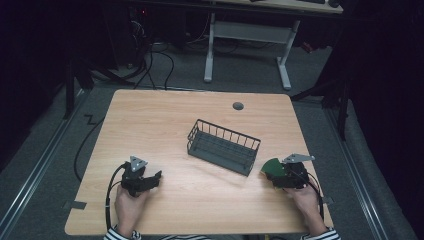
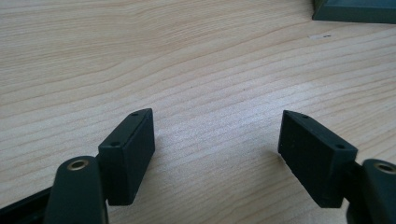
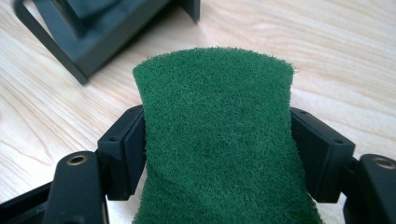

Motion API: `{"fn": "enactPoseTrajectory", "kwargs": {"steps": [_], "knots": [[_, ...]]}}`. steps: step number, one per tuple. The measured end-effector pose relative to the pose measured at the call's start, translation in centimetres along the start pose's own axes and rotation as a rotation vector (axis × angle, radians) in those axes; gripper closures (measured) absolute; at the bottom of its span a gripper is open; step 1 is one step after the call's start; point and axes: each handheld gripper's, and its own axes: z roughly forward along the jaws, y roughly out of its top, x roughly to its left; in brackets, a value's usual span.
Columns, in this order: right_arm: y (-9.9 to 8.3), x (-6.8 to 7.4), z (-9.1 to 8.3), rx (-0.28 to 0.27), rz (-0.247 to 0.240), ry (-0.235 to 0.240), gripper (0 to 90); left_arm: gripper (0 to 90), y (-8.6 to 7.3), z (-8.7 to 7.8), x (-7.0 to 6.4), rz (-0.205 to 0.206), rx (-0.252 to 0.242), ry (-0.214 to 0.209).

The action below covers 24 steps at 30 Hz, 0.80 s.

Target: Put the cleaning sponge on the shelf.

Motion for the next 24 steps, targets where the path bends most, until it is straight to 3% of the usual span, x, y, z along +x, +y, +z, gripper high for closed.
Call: {"fn": "enactPoseTrajectory", "kwargs": {"steps": [9,13,16,24], "knots": [[1.0,0.0,-1.5,-0.049,0.018,-0.007,28.0,27.5,0.0,0.0,-0.1,0.01,0.003,0.008],[1.9,0.3,-2.4,-0.064,-0.003,-0.007,27.9,27.1,0.0,0.1,-0.2,0.015,0.005,0.009],[2.8,0.5,-3.1,-0.081,-0.016,0.003,27.9,26.5,0.1,0.1,-0.4,0.04,0.01,0.003],[5.9,1.0,-4.9,-0.144,-0.061,0.003,27.9,26.6,0.1,0.1,-0.4,0.04,0.011,-0.001]]}}
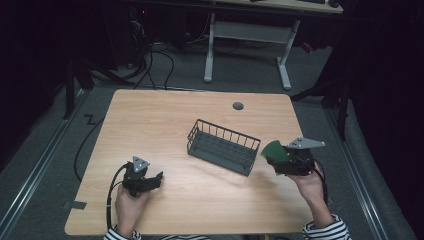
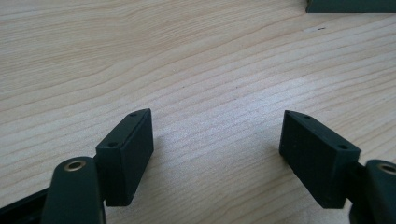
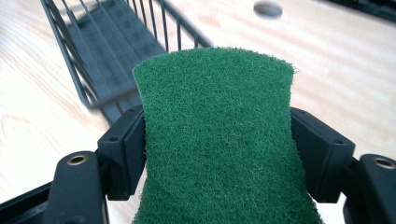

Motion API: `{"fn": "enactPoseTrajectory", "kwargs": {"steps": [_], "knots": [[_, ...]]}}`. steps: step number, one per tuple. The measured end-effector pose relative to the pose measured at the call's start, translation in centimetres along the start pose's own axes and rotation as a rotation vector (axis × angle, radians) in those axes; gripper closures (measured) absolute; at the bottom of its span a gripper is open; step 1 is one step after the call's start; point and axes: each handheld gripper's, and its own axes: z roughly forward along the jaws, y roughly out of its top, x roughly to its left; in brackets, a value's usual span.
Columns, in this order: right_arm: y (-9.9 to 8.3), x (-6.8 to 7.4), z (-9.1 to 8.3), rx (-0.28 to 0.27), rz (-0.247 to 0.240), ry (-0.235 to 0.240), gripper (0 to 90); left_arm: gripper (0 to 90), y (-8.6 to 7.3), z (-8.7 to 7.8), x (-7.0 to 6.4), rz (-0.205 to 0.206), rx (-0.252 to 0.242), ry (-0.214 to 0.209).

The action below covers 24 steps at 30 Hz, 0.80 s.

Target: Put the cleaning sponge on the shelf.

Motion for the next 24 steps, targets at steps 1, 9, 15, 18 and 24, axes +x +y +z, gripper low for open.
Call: {"fn": "enactPoseTrajectory", "kwargs": {"steps": [1,9,15,18,24], "knots": [[0.5,0.0,-0.1,-0.006,-0.006,0.001,27.9,26.5,0.0,0.0,0.0,-0.001,-0.001,0.0],[4.6,0.9,0.8,-0.021,-0.074,0.018,27.8,26.6,0.0,0.0,0.0,-0.001,-0.001,0.002],[6.8,1.9,2.9,-0.018,-0.091,0.045,27.7,26.6,0.0,0.0,0.0,-0.001,-0.001,0.002],[7.5,2.5,4.0,-0.002,-0.13,0.043,27.7,26.6,0.0,0.0,0.0,-0.002,-0.001,0.002],[8.4,3.4,5.6,0.022,-0.177,0.053,27.6,26.6,0.0,0.0,0.0,-0.002,-0.001,0.001]]}}
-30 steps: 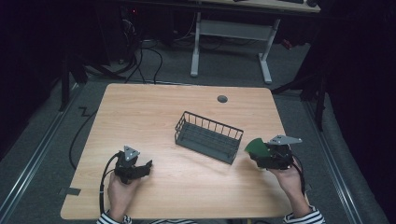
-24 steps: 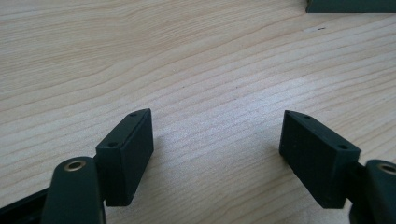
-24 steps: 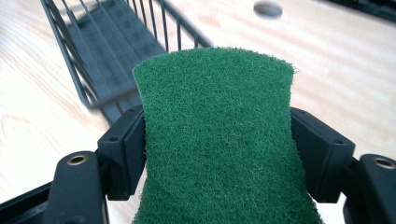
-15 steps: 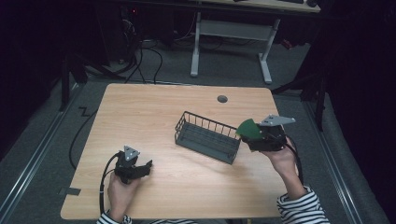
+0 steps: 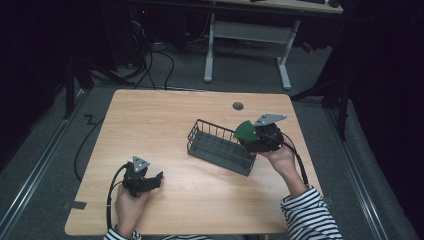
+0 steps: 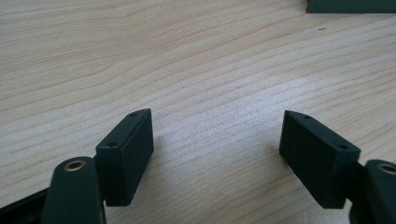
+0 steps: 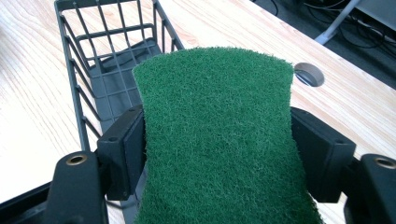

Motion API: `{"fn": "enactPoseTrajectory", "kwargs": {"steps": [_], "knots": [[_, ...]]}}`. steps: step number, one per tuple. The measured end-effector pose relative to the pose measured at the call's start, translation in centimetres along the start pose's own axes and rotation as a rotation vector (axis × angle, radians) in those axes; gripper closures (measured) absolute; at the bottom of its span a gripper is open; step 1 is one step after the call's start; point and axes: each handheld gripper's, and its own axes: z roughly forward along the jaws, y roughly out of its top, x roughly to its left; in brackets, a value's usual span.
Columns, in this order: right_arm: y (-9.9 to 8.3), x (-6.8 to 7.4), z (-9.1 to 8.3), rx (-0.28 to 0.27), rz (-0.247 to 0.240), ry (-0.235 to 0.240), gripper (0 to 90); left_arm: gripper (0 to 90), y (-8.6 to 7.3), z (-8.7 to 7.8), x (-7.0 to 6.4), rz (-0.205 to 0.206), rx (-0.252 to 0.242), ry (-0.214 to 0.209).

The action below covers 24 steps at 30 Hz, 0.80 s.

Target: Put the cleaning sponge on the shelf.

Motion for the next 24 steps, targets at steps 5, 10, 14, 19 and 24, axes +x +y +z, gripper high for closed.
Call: {"fn": "enactPoseTrajectory", "kwargs": {"steps": [5,10,14,19,24], "knots": [[0.4,0.3,1.1,0.015,0.007,0.017,27.5,26.6,0.0,0.0,0.0,0.0,0.0,-0.001],[0.7,0.9,2.1,0.029,-0.011,0.024,27.3,26.6,0.0,0.0,0.0,-0.001,0.0,-0.001],[0.7,1.0,2.7,0.048,-0.015,0.024,26.9,26.6,0.0,0.0,0.0,0.0,0.0,-0.001],[0.6,1.4,2.9,0.067,-0.041,0.013,26.2,26.6,0.0,0.0,0.0,0.0,0.0,-0.001],[0.6,1.4,2.9,0.073,-0.043,0.027,25.2,26.6,0.0,0.0,0.0,0.0,0.0,-0.001]]}}
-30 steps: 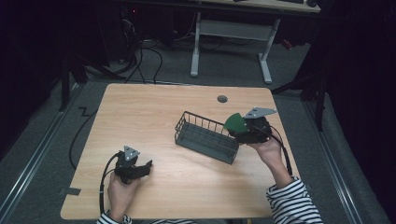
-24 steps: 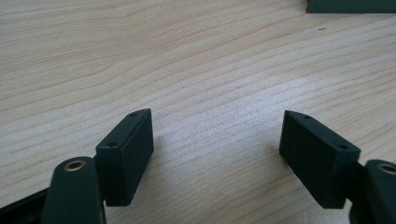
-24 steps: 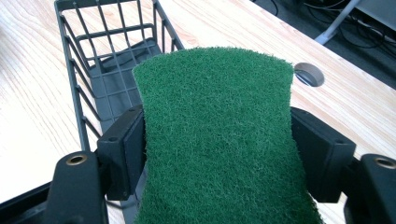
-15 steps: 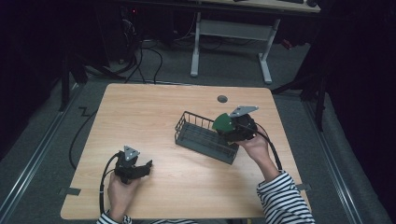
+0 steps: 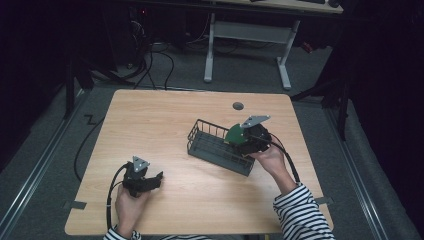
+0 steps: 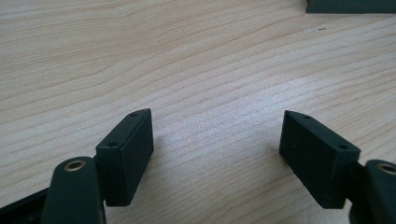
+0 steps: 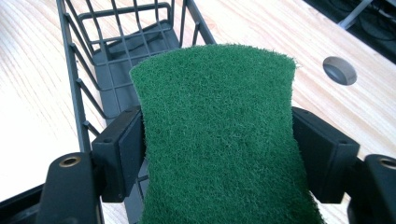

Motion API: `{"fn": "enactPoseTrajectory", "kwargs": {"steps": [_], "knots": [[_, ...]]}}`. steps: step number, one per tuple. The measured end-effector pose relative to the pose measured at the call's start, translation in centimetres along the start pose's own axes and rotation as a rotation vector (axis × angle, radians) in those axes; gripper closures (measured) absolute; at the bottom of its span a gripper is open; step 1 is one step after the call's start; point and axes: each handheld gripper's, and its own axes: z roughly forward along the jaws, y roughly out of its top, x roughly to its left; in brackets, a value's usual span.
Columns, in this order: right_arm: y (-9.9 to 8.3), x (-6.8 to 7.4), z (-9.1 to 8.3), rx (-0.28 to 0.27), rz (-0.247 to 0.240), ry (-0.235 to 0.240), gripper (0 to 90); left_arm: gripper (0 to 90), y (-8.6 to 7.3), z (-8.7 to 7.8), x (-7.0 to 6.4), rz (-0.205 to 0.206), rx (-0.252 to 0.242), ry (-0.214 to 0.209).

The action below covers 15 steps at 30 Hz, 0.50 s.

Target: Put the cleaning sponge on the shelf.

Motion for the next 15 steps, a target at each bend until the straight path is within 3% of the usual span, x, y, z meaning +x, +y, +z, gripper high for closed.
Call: {"fn": "enactPoseTrajectory", "kwargs": {"steps": [15], "knots": [[-0.09,0.37,-0.02,-0.002,0.003,0.037,22.4,26.5,0.0,0.0,0.0,0.0,0.0,0.0]]}}
